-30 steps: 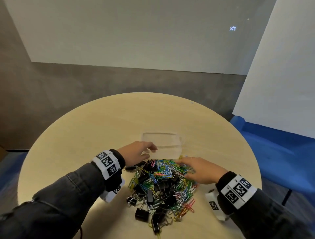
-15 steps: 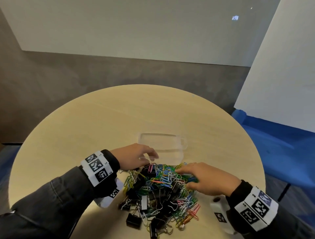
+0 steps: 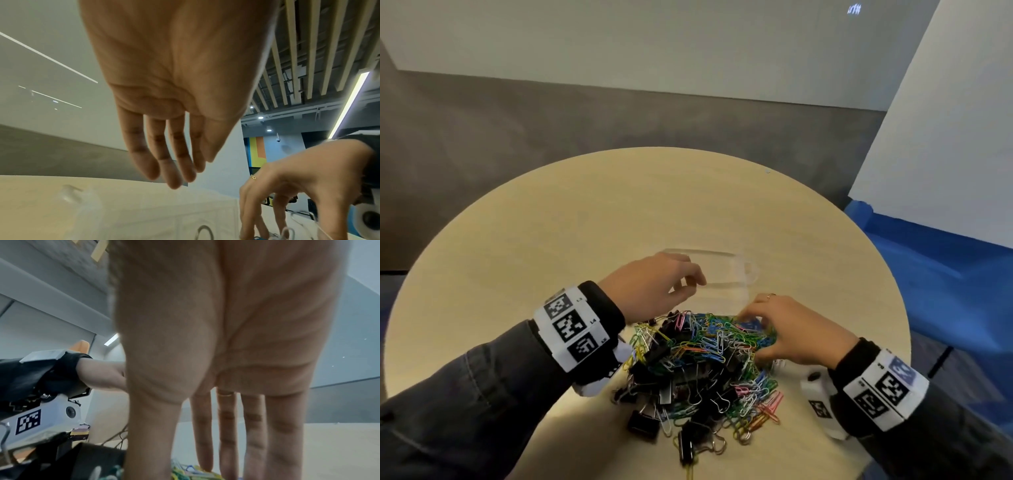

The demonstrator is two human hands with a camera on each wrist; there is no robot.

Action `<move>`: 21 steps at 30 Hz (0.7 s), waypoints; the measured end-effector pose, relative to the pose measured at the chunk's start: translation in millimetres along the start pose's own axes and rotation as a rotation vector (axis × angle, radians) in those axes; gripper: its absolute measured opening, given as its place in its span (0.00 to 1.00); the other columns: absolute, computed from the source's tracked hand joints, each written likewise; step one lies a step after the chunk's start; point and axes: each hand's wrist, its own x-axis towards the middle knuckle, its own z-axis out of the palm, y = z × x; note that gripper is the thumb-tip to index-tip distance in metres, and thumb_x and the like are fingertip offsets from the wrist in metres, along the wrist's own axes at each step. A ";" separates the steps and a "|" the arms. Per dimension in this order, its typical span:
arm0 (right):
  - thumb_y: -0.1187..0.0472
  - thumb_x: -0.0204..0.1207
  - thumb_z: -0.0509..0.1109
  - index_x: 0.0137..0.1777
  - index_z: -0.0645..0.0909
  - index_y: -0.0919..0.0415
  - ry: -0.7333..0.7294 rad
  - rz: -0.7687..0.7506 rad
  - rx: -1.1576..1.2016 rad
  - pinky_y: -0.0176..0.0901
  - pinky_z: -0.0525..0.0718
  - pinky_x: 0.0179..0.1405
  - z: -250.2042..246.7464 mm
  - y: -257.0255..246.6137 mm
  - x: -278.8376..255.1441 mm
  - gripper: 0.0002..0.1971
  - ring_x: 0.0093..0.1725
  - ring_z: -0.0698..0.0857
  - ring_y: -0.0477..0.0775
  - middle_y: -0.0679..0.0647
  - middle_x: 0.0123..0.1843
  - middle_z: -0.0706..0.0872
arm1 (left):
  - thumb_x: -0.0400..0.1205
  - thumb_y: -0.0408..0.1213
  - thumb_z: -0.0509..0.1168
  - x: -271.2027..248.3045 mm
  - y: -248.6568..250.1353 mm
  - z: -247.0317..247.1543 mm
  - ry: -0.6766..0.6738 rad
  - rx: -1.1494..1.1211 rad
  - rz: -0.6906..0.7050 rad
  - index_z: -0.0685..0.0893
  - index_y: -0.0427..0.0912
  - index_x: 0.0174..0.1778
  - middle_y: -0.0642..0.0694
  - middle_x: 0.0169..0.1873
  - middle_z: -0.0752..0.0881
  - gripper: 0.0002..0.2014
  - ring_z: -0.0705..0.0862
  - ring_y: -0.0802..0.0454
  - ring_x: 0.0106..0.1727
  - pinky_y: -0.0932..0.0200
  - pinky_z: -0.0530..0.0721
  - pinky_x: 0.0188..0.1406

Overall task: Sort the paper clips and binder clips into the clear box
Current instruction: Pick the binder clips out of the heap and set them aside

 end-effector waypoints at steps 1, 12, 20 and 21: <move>0.52 0.68 0.79 0.64 0.80 0.49 0.010 -0.001 -0.008 0.33 0.72 0.48 -0.3 -0.1 1.1 0.24 0.51 0.76 0.43 0.43 0.55 0.78 | 0.87 0.42 0.57 0.7 1.0 1.1 -0.029 -0.018 0.014 0.80 0.52 0.63 0.55 0.54 0.81 0.12 0.82 0.60 0.50 0.63 0.81 0.49; 0.60 0.71 0.78 0.43 0.89 0.54 0.056 0.005 0.065 0.41 0.84 0.39 -23.1 8.4 12.9 0.02 0.38 0.87 0.49 0.49 0.36 0.88 | 0.87 0.42 0.58 -0.8 -1.7 -2.9 -0.126 -0.102 0.017 0.81 0.50 0.64 0.55 0.53 0.83 0.12 0.83 0.59 0.50 0.68 0.77 0.47; 0.60 0.71 0.78 0.42 0.90 0.54 0.319 -0.081 0.341 0.37 0.85 0.41 -48.4 -1.2 22.0 0.01 0.36 0.88 0.43 0.48 0.35 0.91 | 0.85 0.38 0.61 2.4 4.3 4.3 -0.146 -0.116 0.072 0.84 0.48 0.59 0.52 0.56 0.84 0.10 0.82 0.60 0.48 0.79 0.73 0.42; 0.60 0.72 0.78 0.44 0.90 0.54 0.354 -0.087 0.358 0.35 0.86 0.42 -46.1 -4.5 23.0 0.03 0.39 0.88 0.41 0.47 0.39 0.91 | 0.85 0.38 0.62 2.8 7.7 7.9 -0.169 -0.102 0.088 0.83 0.48 0.60 0.51 0.57 0.83 0.10 0.83 0.58 0.50 0.74 0.76 0.45</move>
